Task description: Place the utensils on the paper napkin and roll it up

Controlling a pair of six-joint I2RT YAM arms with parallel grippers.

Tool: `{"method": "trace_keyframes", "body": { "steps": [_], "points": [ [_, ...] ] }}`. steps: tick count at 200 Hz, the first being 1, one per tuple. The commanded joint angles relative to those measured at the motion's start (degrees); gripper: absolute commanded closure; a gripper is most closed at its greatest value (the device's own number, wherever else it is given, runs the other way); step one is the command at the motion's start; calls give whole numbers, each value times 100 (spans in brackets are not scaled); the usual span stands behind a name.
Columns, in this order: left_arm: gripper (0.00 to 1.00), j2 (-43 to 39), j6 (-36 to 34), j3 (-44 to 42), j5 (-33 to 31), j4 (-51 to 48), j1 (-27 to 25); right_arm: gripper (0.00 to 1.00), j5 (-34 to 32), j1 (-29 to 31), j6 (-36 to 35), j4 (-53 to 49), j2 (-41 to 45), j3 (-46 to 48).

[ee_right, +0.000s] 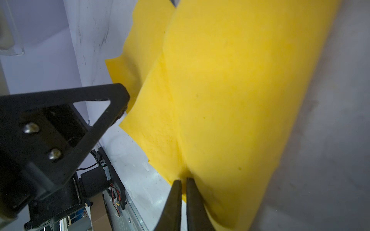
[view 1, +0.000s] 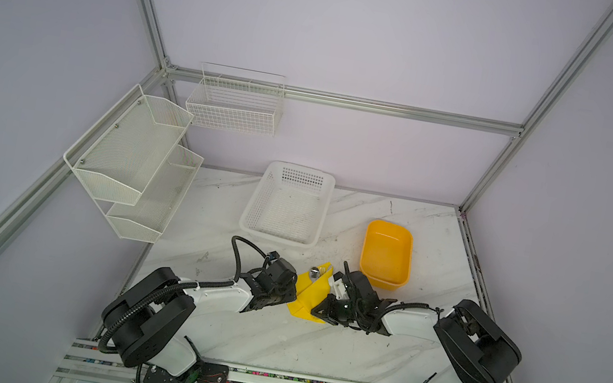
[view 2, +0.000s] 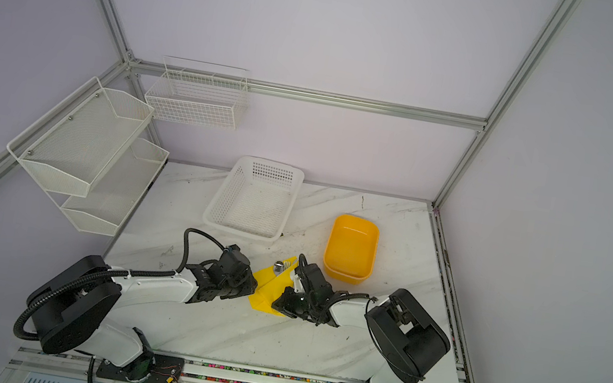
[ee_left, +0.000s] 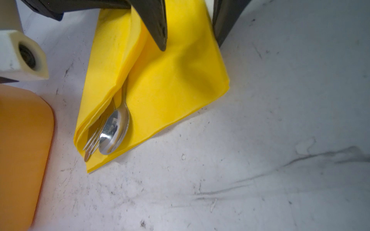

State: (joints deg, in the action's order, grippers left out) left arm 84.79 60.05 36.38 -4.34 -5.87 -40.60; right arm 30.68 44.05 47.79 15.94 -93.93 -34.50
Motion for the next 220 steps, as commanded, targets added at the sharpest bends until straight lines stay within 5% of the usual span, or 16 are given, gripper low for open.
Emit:
{"method": "trace_keyframes", "body": {
  "steps": [1,86,220],
  "points": [
    [69,99,111,-93,-48,2,26,88,-100,15,77,-61,-145,66],
    [99,-481,-170,-103,149,580,3,88,-136,13,106,-57,-122,75],
    [100,-506,-494,467,530,583,-428,88,-158,16,84,-148,-95,40]
  ]
}}
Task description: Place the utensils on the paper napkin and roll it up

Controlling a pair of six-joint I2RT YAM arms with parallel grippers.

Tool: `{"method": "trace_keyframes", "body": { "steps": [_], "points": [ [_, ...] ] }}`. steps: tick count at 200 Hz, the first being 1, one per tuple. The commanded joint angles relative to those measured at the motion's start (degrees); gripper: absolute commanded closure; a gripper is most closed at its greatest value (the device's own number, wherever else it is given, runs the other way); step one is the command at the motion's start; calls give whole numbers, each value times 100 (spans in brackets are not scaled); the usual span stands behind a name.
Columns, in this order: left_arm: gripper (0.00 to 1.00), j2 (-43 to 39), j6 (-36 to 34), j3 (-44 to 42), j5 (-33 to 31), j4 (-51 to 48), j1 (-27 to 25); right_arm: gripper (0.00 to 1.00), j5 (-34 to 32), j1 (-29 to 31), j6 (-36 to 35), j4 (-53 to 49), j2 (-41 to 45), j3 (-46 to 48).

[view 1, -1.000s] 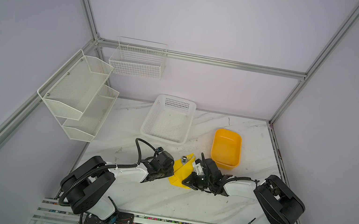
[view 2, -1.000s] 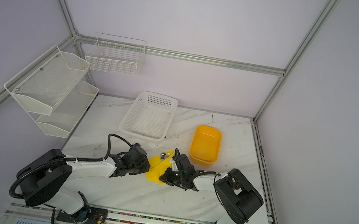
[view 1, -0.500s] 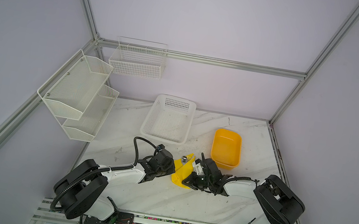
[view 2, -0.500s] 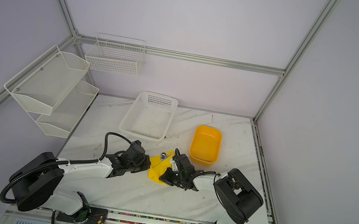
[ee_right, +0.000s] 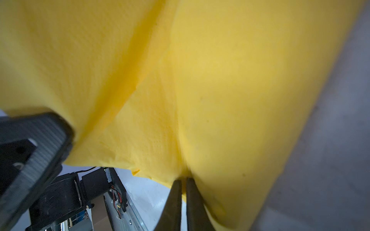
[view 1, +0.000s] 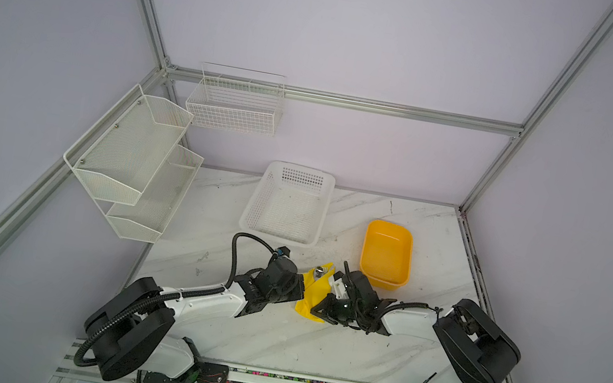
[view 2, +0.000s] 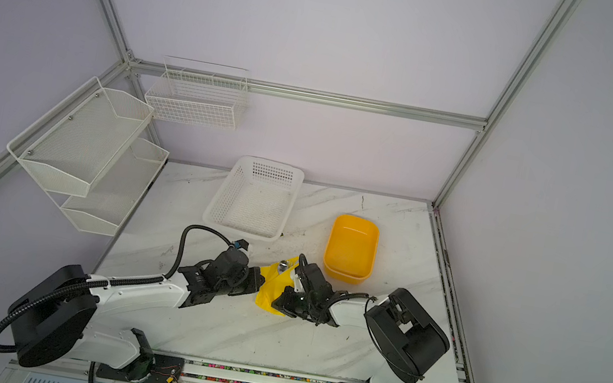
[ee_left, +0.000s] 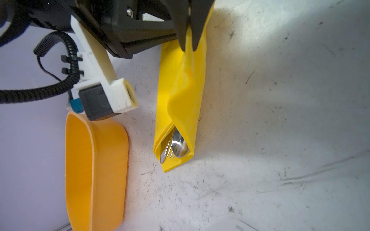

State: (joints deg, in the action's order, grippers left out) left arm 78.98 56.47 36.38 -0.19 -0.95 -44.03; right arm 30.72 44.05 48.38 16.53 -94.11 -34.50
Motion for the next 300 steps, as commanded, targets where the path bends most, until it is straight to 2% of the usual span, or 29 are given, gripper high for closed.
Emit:
{"method": "trace_keyframes", "body": {
  "steps": [1,139,229,300],
  "points": [
    [100,79,-136,475,115,89,-86,88,-163,16,24,-210,-75,36],
    [100,574,195,989,448,-96,-123,88,-215,15,24,-260,8,103],
    [100,720,876,1057,703,364,-123,88,-249,9,34,-265,68,113],
    [100,784,1099,1213,807,553,-123,88,-230,16,39,-243,107,134]
  ]
}}
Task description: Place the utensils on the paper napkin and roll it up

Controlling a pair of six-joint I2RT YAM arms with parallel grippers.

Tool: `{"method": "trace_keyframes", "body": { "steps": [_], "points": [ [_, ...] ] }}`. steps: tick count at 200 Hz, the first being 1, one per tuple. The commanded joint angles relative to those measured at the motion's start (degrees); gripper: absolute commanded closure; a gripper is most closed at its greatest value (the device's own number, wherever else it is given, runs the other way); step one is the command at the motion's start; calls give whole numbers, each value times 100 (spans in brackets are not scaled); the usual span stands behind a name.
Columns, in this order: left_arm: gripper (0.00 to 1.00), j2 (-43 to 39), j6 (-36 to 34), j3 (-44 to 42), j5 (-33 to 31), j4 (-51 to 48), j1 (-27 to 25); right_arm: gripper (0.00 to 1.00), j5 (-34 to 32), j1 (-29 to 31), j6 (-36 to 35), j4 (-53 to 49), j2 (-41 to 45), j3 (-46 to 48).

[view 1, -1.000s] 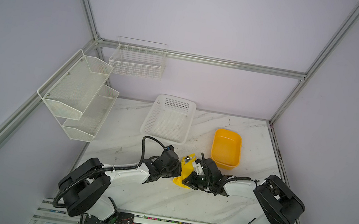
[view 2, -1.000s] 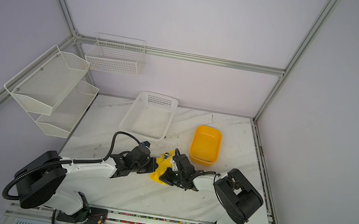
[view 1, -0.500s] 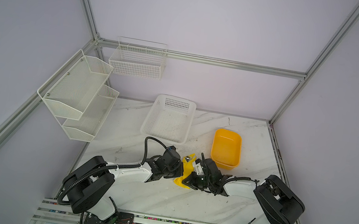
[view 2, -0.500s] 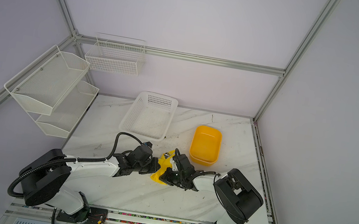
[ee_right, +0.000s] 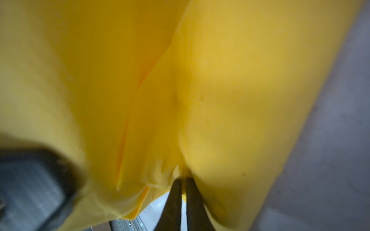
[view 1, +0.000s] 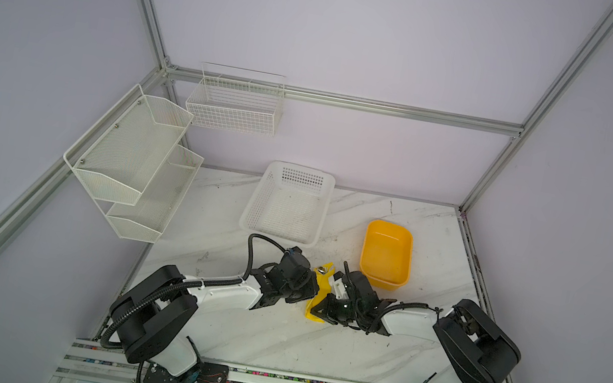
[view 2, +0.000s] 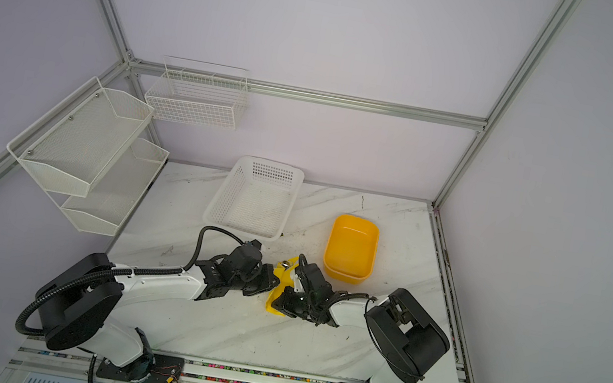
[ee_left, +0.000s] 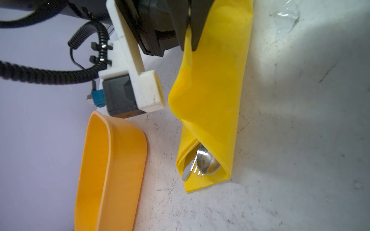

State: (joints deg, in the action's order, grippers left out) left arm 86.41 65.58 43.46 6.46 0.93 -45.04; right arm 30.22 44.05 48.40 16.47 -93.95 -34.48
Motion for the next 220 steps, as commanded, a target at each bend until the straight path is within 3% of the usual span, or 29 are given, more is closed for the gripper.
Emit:
{"method": "trace_keyframes", "body": {
  "steps": [1,81,164,220],
  "points": [
    [100,42,194,505,148,374,-22,88,-181,16,37,-234,90,133],
    [100,223,578,388,244,888,-15,88,-93,11,85,-118,277,184],
    [100,260,609,371,101,872,-15,86,-563,13,237,-408,1069,525],
    [100,336,596,503,223,897,-22,87,-403,11,141,-143,588,381]
  ]
}}
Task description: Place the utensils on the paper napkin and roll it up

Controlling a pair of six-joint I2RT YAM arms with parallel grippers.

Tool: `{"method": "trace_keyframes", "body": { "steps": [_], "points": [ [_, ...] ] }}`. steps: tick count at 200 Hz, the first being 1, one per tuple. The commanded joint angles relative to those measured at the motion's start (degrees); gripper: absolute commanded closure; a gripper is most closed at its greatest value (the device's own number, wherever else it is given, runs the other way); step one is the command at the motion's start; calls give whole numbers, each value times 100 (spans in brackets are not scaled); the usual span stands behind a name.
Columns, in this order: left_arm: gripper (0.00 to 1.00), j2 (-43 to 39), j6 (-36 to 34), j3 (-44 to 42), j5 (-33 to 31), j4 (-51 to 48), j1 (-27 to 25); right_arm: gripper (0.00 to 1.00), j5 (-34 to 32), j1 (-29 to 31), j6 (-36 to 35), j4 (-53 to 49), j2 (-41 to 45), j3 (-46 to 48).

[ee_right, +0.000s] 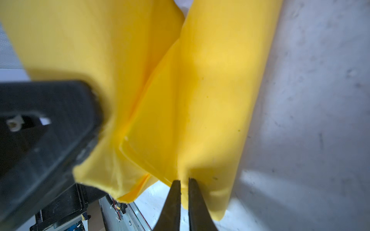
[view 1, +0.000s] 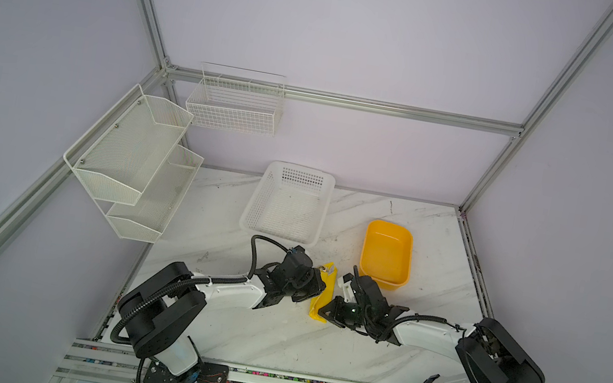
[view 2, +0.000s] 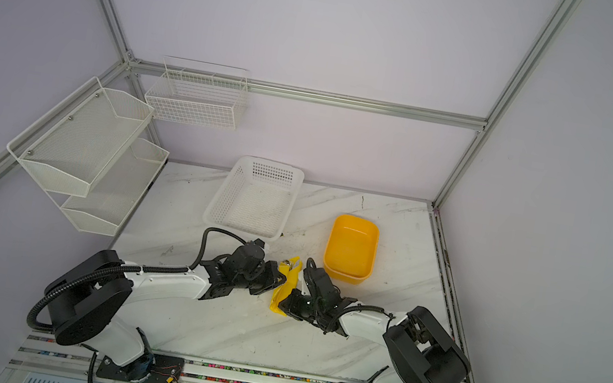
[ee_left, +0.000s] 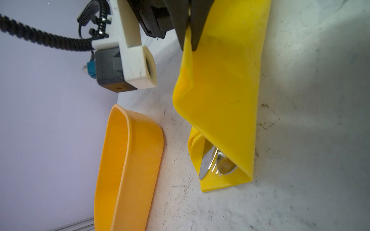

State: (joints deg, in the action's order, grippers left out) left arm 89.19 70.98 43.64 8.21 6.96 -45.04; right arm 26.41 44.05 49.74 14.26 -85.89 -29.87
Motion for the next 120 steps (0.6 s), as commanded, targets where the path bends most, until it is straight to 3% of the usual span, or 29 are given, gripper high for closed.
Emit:
{"method": "trace_keyframes", "body": {
  "steps": [1,120],
  "points": [
    [100,61,56,487,53,291,-27,87,-14,13,9,82,-223,-89],
    [100,363,367,799,-86,541,-230,87,-12,15,-54,138,-461,-1]
  ]
}}
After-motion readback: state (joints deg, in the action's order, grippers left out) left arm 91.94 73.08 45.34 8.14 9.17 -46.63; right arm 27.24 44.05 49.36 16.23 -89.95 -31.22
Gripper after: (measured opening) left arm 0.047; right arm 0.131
